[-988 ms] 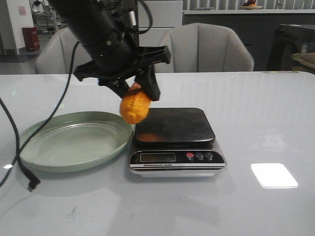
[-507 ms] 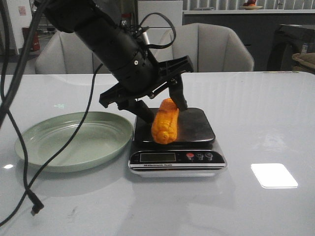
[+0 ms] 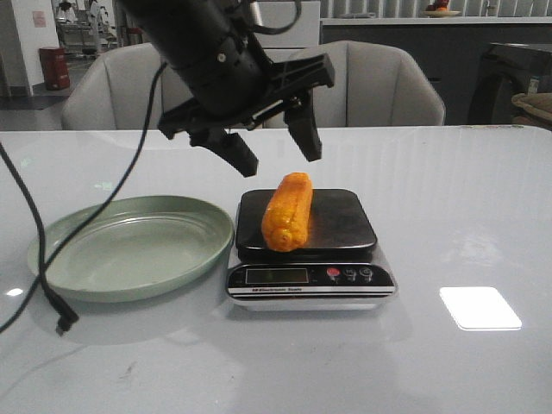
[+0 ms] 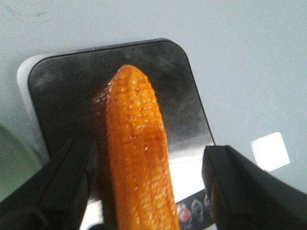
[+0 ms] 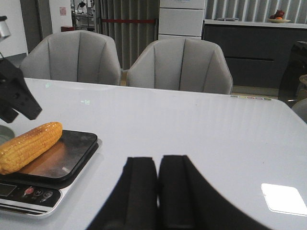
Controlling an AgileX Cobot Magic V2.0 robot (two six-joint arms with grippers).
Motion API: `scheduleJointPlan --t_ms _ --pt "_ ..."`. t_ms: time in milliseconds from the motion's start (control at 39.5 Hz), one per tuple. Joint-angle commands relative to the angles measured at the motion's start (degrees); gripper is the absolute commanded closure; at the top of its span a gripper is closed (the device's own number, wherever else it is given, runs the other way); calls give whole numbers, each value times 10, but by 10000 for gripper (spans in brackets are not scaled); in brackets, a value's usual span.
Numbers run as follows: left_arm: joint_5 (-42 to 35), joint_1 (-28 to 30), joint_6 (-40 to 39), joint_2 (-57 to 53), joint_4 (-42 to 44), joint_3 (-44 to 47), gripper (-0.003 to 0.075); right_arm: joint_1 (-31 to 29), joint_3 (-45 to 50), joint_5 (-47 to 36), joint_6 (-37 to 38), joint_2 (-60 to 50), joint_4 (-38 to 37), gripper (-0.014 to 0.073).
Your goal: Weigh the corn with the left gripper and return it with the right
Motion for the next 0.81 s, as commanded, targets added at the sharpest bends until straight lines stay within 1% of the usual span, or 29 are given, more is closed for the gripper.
scheduleJointPlan --t_ms 0,101,203,405,633,785 --pt "-1 -2 -1 -85 51 19 209 -3 4 -44 -1 -11 -7 438" --pt "-19 -2 -1 -144 77 81 209 -3 4 -44 -1 -11 -7 438" --pt "-37 -2 -1 -231 98 153 209 -3 4 -44 -1 -11 -7 438" --pt "-40 -2 -1 -406 133 281 209 -3 4 -44 -1 -11 -7 438" --pt "-52 -2 -1 -623 144 390 209 -3 4 -44 -1 -11 -7 438" --pt "-73 -2 -1 -776 184 453 220 -3 4 -44 -1 -11 -7 438"
